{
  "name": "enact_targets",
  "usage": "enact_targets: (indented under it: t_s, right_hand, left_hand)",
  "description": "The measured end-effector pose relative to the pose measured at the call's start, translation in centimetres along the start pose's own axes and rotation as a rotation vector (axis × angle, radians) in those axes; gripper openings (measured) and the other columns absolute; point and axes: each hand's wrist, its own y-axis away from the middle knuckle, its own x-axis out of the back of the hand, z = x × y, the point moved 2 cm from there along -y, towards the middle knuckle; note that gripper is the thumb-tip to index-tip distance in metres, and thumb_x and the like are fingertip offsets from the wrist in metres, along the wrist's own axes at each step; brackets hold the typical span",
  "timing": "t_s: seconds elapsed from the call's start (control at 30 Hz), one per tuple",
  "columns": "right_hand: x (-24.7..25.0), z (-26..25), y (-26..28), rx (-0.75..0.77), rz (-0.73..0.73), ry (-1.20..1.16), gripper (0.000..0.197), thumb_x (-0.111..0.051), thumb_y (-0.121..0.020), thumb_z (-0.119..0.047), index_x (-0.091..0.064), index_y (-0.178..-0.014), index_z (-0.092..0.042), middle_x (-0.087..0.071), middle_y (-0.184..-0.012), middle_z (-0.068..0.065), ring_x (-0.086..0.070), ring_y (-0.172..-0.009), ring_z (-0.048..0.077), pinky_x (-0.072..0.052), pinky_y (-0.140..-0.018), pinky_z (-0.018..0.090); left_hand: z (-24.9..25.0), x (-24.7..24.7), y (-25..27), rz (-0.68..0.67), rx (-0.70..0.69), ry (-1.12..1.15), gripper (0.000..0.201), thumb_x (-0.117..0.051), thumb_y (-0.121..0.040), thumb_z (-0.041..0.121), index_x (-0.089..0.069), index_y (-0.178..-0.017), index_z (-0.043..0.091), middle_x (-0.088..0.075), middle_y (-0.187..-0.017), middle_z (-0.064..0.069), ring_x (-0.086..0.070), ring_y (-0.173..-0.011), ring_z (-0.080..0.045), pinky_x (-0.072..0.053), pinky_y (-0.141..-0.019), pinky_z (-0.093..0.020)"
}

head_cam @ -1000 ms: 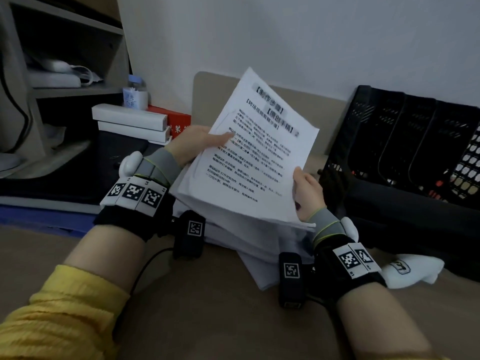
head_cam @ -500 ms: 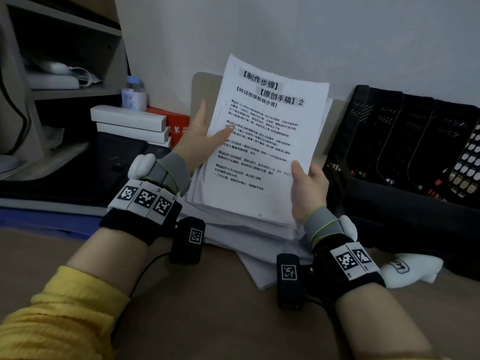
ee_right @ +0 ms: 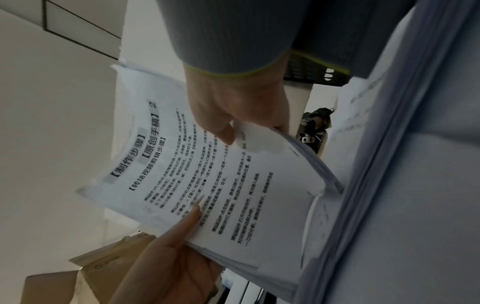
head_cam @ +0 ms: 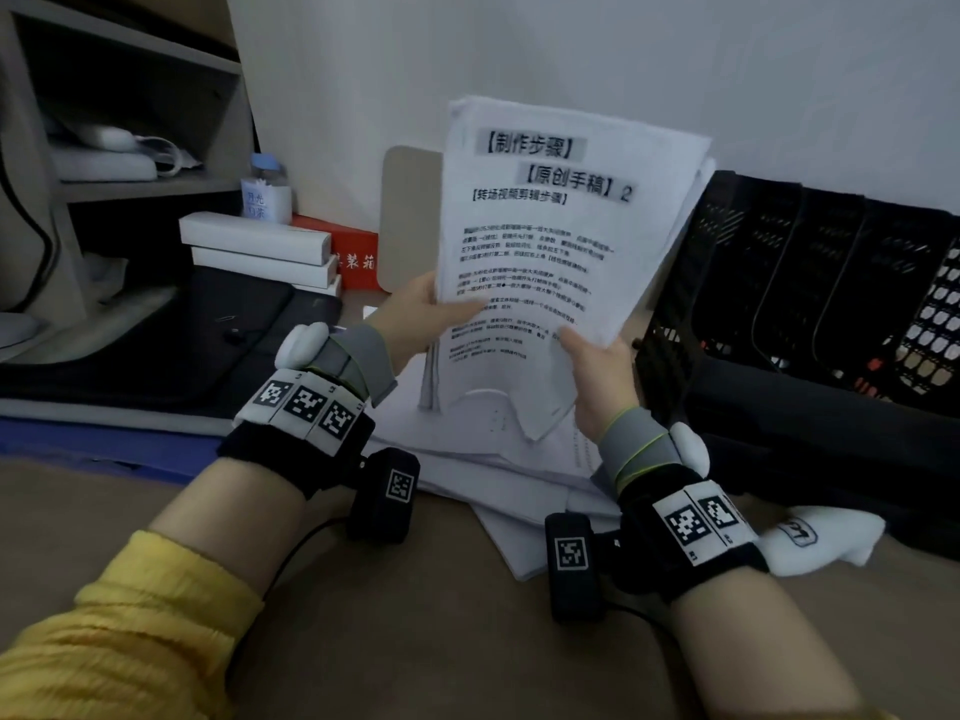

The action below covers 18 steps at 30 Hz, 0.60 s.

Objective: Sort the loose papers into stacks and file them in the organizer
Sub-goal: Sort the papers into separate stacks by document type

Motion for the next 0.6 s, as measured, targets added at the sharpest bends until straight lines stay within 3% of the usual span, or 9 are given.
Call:
enact_targets:
  t_s: [0.07, 0.13, 0.2, 0.27, 0.37, 0.4, 0.5, 0.6]
  right_hand:
    - [0.4, 0.8, -0.3, -0.130, 0.008, 0.020, 0.019, -0.058, -0.093, -0.010, -0.060, -0.110, -0.018, -0.068, -0.106, 0.002, -0.064, -0.088, 0.020, -0.054, -0.080, 0.035]
    - [0.6, 1.4, -0.3, -0.202, -0.005, 0.033, 0.019, -0.059, -0.093, -0.014, -0.059, -0.112, -0.018, -0.067, -0.108, 0.004, -0.064, -0.090, 0.022, -0.053, -0.084, 0.039]
    - [0.7, 1.5, -0.3, -0.185, 0.003, 0.036, 0.019, -0.060, -0.093, -0.016, -0.059, -0.111, -0.018, -0.067, -0.111, 0.004, -0.065, -0.093, 0.022, -0.053, -0.085, 0.040]
    - [0.6, 1.2, -0.3, -0.128, 0.026, 0.040, 0.019, -0.062, -0.092, -0.015, -0.060, -0.110, -0.017, -0.067, -0.111, 0.004, -0.065, -0.100, 0.024, -0.053, -0.090, 0.040]
    - [0.5, 0.7, -0.1, -0.071, 0.039, 0.049, 0.018, -0.063, -0.091, -0.012, -0.061, -0.109, -0.015, -0.068, -0.103, 0.002, -0.065, -0.097, 0.022, -0.053, -0.087, 0.037]
    - [0.5, 0.7, 0.1, -0.073, 0.032, 0.065, 0.019, -0.063, -0.090, -0.011, -0.061, -0.109, -0.013, -0.068, -0.100, 0.001, -0.066, -0.092, 0.020, -0.054, -0.082, 0.034]
    - [0.7, 0.9, 0.1, -0.117, 0.014, 0.116, 0.025, -0.064, -0.091, -0.015, -0.061, -0.115, -0.010, -0.068, -0.103, 0.004, -0.066, -0.092, 0.021, -0.054, -0.081, 0.034]
    - [0.9, 1.1, -0.4, -0.148, 0.077, 0.156, 0.025, -0.056, -0.095, -0.020, -0.058, -0.117, -0.009, -0.061, -0.106, 0.003, -0.059, -0.100, 0.021, -0.049, -0.091, 0.035]
  left_hand:
    - [-0.5, -0.1, 0.1, -0.055, 0.074, -0.053, 0.036, -0.062, -0.093, 0.023, -0.057, -0.128, 0.016, -0.068, -0.117, -0.002, -0.066, -0.104, -0.020, -0.058, -0.083, -0.031]
    - [-1.0, -0.1, 0.1, -0.087, 0.133, -0.115, 0.039, -0.067, -0.088, 0.036, -0.060, -0.124, 0.022, -0.069, -0.117, 0.000, -0.066, -0.107, -0.020, -0.056, -0.090, -0.036]
    - [-1.2, -0.3, 0.1, -0.078, 0.141, -0.150, 0.058, -0.073, -0.070, 0.056, -0.063, -0.120, 0.029, -0.070, -0.117, 0.002, -0.065, -0.111, -0.021, -0.051, -0.098, -0.042]
    - [-1.4, 0.0, -0.4, -0.028, 0.109, -0.200, 0.078, -0.070, -0.056, 0.070, -0.062, -0.124, 0.033, -0.068, -0.119, 0.005, -0.063, -0.113, -0.021, -0.049, -0.101, -0.042]
    - [-1.5, 0.6, -1.0, 0.016, 0.082, -0.266, 0.076, -0.062, -0.058, 0.082, -0.062, -0.119, 0.037, -0.067, -0.112, 0.006, -0.061, -0.105, -0.019, -0.047, -0.102, -0.046]
    - [-1.1, 0.5, -0.7, 0.029, 0.087, -0.292, 0.067, -0.060, -0.064, 0.080, -0.063, -0.115, 0.035, -0.064, -0.102, 0.005, -0.058, -0.096, -0.018, -0.048, -0.100, -0.044]
    - [-0.5, 0.7, -0.4, 0.111, 0.122, -0.390, 0.042, -0.053, -0.092, 0.050, -0.060, -0.114, 0.015, -0.052, -0.070, 0.002, -0.047, -0.065, -0.018, -0.046, -0.068, -0.030]
    - [-0.4, 0.9, -0.3, 0.123, 0.141, -0.495, 0.023, -0.048, -0.099, 0.035, -0.056, -0.112, 0.017, -0.049, -0.066, 0.002, -0.044, -0.057, -0.012, -0.040, -0.056, -0.025]
